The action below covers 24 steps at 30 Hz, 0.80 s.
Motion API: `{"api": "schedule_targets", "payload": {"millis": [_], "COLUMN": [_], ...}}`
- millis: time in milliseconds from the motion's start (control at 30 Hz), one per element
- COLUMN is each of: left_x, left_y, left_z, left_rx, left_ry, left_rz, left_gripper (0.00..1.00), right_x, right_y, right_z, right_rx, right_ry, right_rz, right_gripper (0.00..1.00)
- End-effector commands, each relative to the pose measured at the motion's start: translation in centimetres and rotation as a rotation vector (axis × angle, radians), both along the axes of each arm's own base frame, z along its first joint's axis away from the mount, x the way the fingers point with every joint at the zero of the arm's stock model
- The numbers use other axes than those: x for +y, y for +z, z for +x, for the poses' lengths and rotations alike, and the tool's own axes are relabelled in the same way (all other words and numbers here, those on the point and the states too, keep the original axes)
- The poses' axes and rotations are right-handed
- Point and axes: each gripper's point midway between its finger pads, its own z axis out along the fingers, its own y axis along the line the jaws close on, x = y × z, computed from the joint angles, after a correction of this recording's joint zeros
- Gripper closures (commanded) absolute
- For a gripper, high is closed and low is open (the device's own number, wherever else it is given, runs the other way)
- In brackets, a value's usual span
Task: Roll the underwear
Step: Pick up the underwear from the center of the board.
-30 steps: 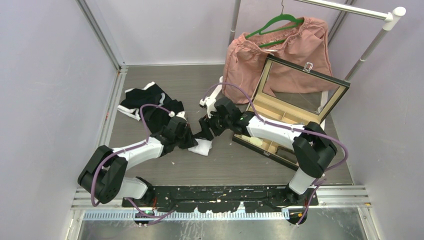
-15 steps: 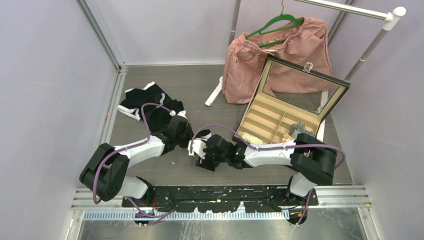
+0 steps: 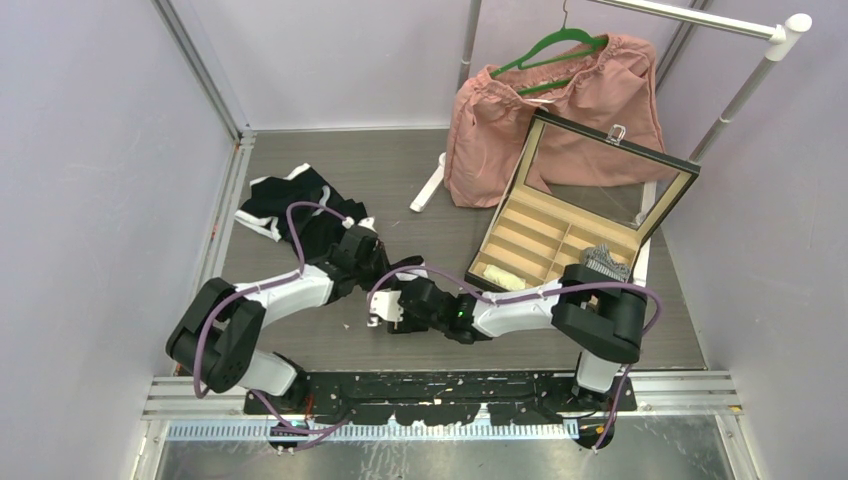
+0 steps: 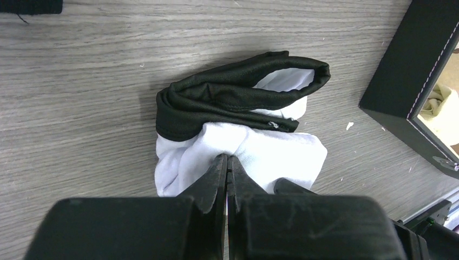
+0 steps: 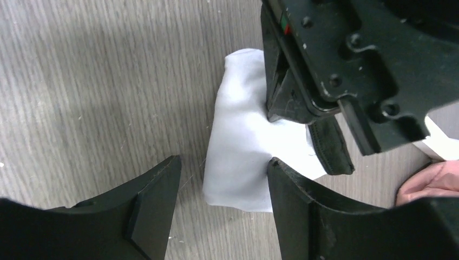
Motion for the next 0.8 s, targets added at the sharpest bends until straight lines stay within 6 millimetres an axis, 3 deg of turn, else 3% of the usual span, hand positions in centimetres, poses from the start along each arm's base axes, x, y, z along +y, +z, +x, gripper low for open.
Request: {"api": "schedule_targets", "payload": {"millis": [0, 200, 300, 433, 633, 767], "left_x": [3.0, 2.9, 2.9, 2.8, 2.5, 2.3], "left_y": [-3.8, -4.0, -3.9, -3.7, -2.3, 0.4], "left_z": [-2.1, -2.0, -1.9, -1.7, -1.2, -0.2], "left_rx": [0.131, 0.143, 0.142, 0.14, 0.116, 0.075], "left_ry": [0.022, 0.021, 0.018, 0.011, 0.0, 0.012], "left_rz": [0.138, 0.125, 0.119, 0.11, 0.075, 0.009], "left_gripper": [0.99, 0.99, 0.99, 0.99, 0.99, 0.99], "right_x": [1.2, -0.3, -0.9, -1.2, -1.2, -0.9], "right_y": [1.2, -1.2, -2.2, -3.1, -3.4, -2.5], "right_z": [1.1, 2.4, 2.6, 2.7, 3.0, 2.8], "right_rx": [-0.079, -0.146, -0.155, -0.14, -0.112, -0.039], "right_ry": [-0.006, -0.058, -0.072, -0.094, -0.143, -0.179], "right_rz": [0.0, -0.132, -0.173, -0.187, -0.133, -0.034], "right_gripper": [0.34, 0.36, 0.43, 0.6, 0.96, 0.99]}}
